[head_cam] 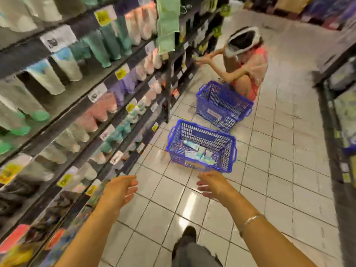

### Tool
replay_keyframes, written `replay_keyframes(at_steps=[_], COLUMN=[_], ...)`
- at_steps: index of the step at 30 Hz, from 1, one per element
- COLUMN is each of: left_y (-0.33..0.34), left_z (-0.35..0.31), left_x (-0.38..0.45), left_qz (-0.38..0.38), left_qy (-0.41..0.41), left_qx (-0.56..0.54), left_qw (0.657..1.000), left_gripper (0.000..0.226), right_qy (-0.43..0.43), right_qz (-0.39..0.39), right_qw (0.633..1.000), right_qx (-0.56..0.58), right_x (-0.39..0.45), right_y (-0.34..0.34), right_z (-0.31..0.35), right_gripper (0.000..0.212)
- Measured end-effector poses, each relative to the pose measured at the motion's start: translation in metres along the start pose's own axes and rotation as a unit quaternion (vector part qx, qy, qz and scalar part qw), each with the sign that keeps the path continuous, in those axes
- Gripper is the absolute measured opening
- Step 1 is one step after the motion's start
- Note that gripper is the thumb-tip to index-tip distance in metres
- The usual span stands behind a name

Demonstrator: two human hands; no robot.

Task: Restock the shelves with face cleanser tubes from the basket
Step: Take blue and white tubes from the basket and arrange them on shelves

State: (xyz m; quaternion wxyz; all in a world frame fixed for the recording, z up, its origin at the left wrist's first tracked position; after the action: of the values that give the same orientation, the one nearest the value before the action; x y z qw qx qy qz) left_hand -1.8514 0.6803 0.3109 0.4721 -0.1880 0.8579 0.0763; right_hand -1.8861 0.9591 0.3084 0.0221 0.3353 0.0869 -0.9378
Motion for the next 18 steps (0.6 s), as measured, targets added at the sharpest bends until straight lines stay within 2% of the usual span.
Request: replay_keyframes(at_steps=[5, 11, 15, 18], left_y=[0.084, 0.149, 0.193, 0.231], left_z=[-0.014, -0.043, -0.077, -0.103], left_x=[0.041, 0.086, 0.127, 0.159], left_qz=[0.037, 0.041, 0.028, 0.05], left_qy=[-0.026, -0.046, -0.041, -0.041], left_qx=[0.012, 0.077, 0.097, 0.136], left_qw=[0.999, 0.995, 0.994, 0.989], left_gripper=[0.015, 0.017, 0.016, 0.017], right_qy=[0.06, 0.103, 0.079, 0.089], right_qz=[-0.041, -0.099, -0.193, -0.236], right_qw=[0.995, 0.983, 0.971, 0.958], right_qx=[0.066, 0.113, 0.118, 0.139], right_x=[0.052, 0.115, 0.169, 0.207], right_y=[-0.07, -0.12, -0.145, -0.153], right_z=[-0.011, -0.015, -0.005, 0.0], right_gripper=[0.011, 0.005, 0.009, 0.011])
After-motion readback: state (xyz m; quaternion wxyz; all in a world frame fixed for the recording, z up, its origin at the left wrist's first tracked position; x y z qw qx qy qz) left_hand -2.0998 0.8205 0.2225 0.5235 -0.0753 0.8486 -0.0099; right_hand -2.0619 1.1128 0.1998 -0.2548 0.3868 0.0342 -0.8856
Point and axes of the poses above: each hand's wrist, its own x-axis towards the middle knuckle, its own y-axis out of the palm, z = x × y, the point moved 7 cm from there along x, towards the middle knuckle, and after that the axes turned 10 degrees about -y, right-handed, at the moved point
